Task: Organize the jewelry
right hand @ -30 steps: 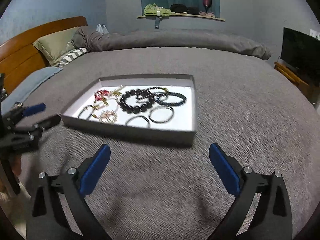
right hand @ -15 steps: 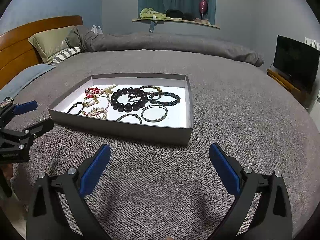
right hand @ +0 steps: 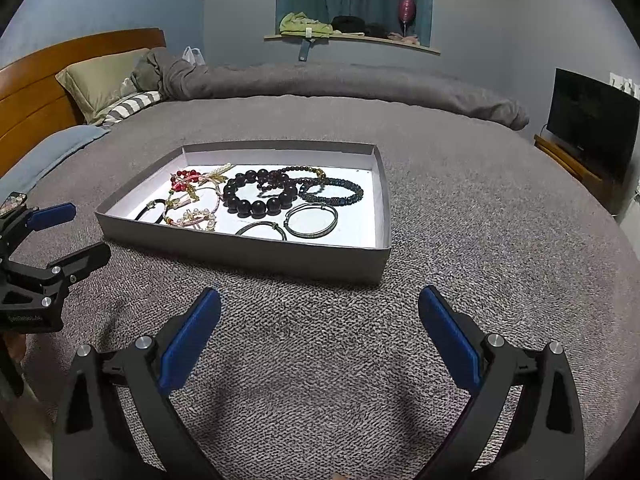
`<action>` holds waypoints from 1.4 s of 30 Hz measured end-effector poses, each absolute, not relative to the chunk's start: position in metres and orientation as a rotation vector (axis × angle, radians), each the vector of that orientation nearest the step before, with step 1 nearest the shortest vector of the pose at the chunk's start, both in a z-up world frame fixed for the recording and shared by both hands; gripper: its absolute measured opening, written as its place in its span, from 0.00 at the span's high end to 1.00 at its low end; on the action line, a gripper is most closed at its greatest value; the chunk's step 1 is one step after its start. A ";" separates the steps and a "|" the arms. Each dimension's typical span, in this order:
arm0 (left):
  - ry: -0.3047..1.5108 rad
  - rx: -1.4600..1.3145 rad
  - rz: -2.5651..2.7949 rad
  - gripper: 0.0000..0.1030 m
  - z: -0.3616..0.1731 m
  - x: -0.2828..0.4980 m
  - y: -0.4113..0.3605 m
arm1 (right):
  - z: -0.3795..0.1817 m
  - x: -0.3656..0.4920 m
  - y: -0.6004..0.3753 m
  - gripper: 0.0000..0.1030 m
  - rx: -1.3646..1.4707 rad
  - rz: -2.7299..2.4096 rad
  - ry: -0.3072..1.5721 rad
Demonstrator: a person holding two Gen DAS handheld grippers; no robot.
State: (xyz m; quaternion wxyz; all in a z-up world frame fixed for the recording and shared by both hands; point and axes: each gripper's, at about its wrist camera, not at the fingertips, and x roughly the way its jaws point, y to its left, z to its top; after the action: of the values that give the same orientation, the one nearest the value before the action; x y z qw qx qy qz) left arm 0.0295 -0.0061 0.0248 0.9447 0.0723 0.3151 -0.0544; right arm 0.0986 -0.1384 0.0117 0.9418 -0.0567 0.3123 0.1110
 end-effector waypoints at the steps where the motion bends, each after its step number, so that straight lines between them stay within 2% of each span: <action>1: 0.646 0.149 -0.111 0.06 0.024 0.030 -0.006 | 0.012 0.098 -0.138 0.05 -0.116 0.226 0.635; 42: 0.657 0.164 -0.118 0.06 0.020 0.030 -0.009 | 0.010 0.098 -0.137 0.05 -0.125 0.227 0.640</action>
State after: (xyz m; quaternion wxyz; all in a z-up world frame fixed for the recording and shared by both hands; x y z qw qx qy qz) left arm 0.0299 -0.0086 0.0203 0.9415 0.0803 0.3221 -0.0578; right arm 0.0984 -0.1371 0.0102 0.9410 -0.0612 0.3136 0.1110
